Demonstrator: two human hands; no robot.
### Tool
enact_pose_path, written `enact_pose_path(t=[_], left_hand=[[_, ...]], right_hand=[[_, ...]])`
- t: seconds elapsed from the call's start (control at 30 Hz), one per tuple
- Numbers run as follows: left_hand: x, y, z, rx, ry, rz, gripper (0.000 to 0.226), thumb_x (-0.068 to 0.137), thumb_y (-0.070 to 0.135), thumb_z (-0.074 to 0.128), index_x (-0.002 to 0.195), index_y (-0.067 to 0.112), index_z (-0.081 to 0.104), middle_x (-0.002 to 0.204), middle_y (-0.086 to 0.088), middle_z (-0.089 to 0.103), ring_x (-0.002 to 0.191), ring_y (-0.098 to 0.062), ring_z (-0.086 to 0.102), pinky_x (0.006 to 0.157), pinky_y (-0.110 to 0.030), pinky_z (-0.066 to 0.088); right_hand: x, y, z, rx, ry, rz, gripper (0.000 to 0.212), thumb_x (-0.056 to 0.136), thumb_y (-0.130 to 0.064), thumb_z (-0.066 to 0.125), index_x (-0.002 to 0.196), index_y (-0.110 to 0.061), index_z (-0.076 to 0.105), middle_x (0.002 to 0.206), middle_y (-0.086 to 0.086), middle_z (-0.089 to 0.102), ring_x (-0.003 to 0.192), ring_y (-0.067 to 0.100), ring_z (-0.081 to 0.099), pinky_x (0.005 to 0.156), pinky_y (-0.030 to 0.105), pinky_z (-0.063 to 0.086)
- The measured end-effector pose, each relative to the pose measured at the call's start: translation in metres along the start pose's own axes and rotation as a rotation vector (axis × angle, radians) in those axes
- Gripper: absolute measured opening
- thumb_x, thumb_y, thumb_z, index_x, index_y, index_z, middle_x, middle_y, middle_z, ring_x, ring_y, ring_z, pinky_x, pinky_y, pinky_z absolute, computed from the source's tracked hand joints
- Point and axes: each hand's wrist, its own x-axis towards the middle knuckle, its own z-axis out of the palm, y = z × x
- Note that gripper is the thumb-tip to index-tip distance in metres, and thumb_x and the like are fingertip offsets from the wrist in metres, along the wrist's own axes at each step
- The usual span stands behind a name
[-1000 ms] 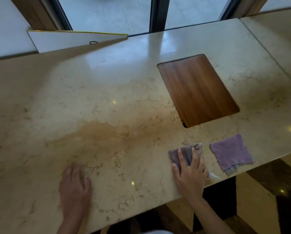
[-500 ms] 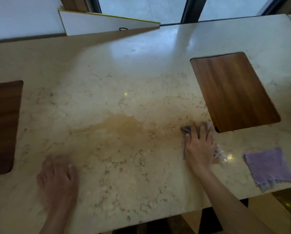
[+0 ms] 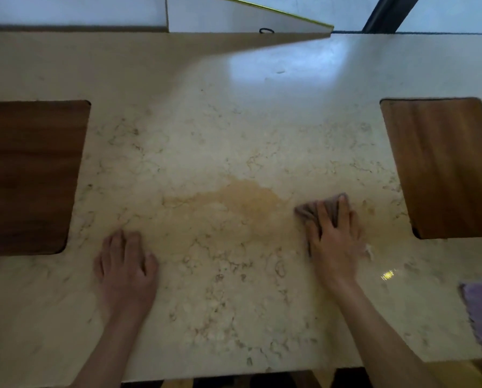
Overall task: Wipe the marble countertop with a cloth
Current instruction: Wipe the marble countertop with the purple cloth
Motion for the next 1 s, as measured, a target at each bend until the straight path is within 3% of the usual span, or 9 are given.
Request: enact_pose_path(t=[0.13, 0.27, 0.4, 0.5, 0.6, 0.73, 0.87, 0.93, 1.0], left_hand=[[0.001, 0.0, 0.0, -0.006, -0.007, -0.023, 0.061, 0.09, 0.042, 0.032, 0.142, 0.013, 0.047, 0.156, -0.016, 0.037, 0.147, -0.035, 0.025, 0.116, -0.056, 0.021], [0.002, 0.0, -0.001, -0.001, 0.005, -0.016, 0.06, 0.09, 0.041, 0.034, 0.141, 0.013, 0.048, 0.155, -0.016, 0.038, 0.147, -0.035, 0.027, 0.115, -0.056, 0.022], [0.0, 0.0, -0.002, -0.002, 0.022, -0.008, 0.059, 0.09, 0.04, 0.035, 0.14, 0.013, 0.049, 0.155, -0.016, 0.039, 0.146, -0.036, 0.028, 0.115, -0.056, 0.021], [0.001, 0.0, -0.001, -0.005, 0.023, -0.008, 0.057, 0.091, 0.04, 0.037, 0.14, 0.013, 0.049, 0.155, -0.017, 0.039, 0.146, -0.036, 0.029, 0.115, -0.055, 0.022], [0.001, 0.0, 0.001, 0.002, 0.021, -0.001, 0.057, 0.092, 0.039, 0.037, 0.142, 0.013, 0.047, 0.155, -0.017, 0.039, 0.146, -0.035, 0.029, 0.116, -0.054, 0.022], [0.001, -0.003, 0.002, -0.005, 0.037, 0.007, 0.056, 0.093, 0.039, 0.038, 0.142, 0.012, 0.049, 0.153, -0.017, 0.042, 0.144, -0.036, 0.033, 0.114, -0.054, 0.025], [0.004, -0.004, -0.007, -0.021, 0.03, 0.027, 0.051, 0.093, 0.038, 0.039, 0.136, 0.013, 0.054, 0.148, -0.015, 0.047, 0.136, -0.037, 0.042, 0.11, -0.054, 0.031], [0.02, -0.012, -0.017, -0.056, 0.051, 0.034, 0.045, 0.094, 0.034, 0.041, 0.13, 0.014, 0.057, 0.147, -0.017, 0.045, 0.128, -0.039, 0.045, 0.108, -0.053, 0.031], [0.052, -0.027, -0.027, -0.067, 0.066, 0.017, 0.04, 0.096, 0.03, 0.044, 0.134, 0.019, 0.053, 0.154, -0.017, 0.035, 0.134, -0.038, 0.037, 0.113, -0.053, 0.024]], right_hand=[[0.035, -0.054, 0.002, 0.071, 0.077, 0.088, 0.057, 0.099, -0.046, 0.031, 0.151, -0.026, 0.043, 0.167, 0.011, 0.023, 0.145, 0.044, 0.029, 0.112, 0.058, 0.03], [-0.003, -0.11, 0.026, 0.05, 0.021, -0.237, 0.053, 0.101, -0.044, 0.037, 0.151, -0.027, 0.042, 0.166, 0.009, 0.027, 0.147, 0.039, 0.031, 0.109, 0.052, 0.032], [-0.019, -0.083, 0.024, 0.009, 0.013, -0.418, 0.051, 0.1, -0.04, 0.039, 0.149, -0.026, 0.048, 0.163, 0.008, 0.034, 0.146, 0.037, 0.033, 0.104, 0.052, 0.04], [0.03, -0.054, 0.013, 0.009, 0.04, -0.172, 0.054, 0.101, -0.04, 0.03, 0.153, -0.024, 0.039, 0.167, 0.008, 0.022, 0.15, 0.037, 0.025, 0.111, 0.055, 0.032], [0.081, -0.084, 0.008, 0.067, 0.119, 0.035, 0.055, 0.101, -0.035, 0.032, 0.153, -0.019, 0.038, 0.167, 0.013, 0.02, 0.15, 0.041, 0.022, 0.115, 0.058, 0.029], [0.065, -0.161, 0.026, 0.063, 0.089, -0.251, 0.05, 0.104, -0.032, 0.039, 0.152, -0.019, 0.041, 0.165, 0.012, 0.027, 0.15, 0.038, 0.026, 0.113, 0.052, 0.03], [0.033, -0.162, 0.034, -0.036, 0.002, -0.663, 0.051, 0.105, -0.039, 0.035, 0.153, -0.022, 0.039, 0.166, 0.007, 0.025, 0.15, 0.035, 0.026, 0.11, 0.045, 0.028], [0.053, -0.14, 0.028, -0.066, 0.026, -0.596, 0.05, 0.106, -0.035, 0.034, 0.154, -0.021, 0.038, 0.167, 0.008, 0.024, 0.15, 0.034, 0.026, 0.11, 0.048, 0.032], [0.083, -0.127, 0.021, -0.043, 0.098, -0.364, 0.049, 0.104, -0.031, 0.037, 0.15, -0.017, 0.044, 0.164, 0.013, 0.031, 0.146, 0.038, 0.033, 0.106, 0.052, 0.037]])
